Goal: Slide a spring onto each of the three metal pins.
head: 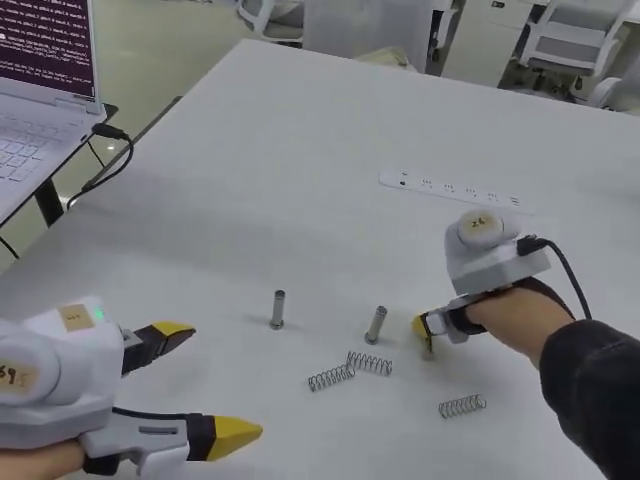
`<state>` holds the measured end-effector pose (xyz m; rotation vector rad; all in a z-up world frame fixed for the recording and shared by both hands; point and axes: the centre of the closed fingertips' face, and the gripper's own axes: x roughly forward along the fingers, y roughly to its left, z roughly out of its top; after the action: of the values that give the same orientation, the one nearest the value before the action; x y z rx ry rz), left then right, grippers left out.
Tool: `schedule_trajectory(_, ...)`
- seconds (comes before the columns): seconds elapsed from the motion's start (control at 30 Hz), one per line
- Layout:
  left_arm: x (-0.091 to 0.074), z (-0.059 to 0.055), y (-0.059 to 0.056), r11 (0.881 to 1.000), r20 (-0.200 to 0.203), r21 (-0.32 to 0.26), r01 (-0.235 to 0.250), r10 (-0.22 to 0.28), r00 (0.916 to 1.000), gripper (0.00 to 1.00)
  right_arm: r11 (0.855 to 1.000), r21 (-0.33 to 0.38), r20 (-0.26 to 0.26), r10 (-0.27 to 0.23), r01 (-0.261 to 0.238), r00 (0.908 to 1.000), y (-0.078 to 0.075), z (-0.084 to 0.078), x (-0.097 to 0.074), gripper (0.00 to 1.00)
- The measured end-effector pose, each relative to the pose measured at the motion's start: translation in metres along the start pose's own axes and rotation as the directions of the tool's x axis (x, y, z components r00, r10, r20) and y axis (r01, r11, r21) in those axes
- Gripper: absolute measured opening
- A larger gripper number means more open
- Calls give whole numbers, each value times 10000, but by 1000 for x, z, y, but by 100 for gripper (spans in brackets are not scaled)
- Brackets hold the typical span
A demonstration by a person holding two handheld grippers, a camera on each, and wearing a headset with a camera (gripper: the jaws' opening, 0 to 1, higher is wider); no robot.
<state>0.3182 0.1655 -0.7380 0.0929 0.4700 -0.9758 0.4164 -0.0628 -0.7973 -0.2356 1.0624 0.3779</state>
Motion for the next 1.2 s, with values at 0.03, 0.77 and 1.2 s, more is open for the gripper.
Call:
schedule_trajectory(0.03,0,0,0,10000,4,-10,-2,2,10000,78,10000,-72,-78,0,0,10000,1,0,0,11)
schedule_trajectory(0.77,-1,1,-1,10000,30,-6,-13,13,10000,77,9977,-630,-527,-272,239,9982,3,-3,0,8)
schedule_trajectory(1.2,-1,3,0,10000,103,-27,-67,68,9999,76,9969,-774,-413,-162,130,9990,4,-5,-4,5)
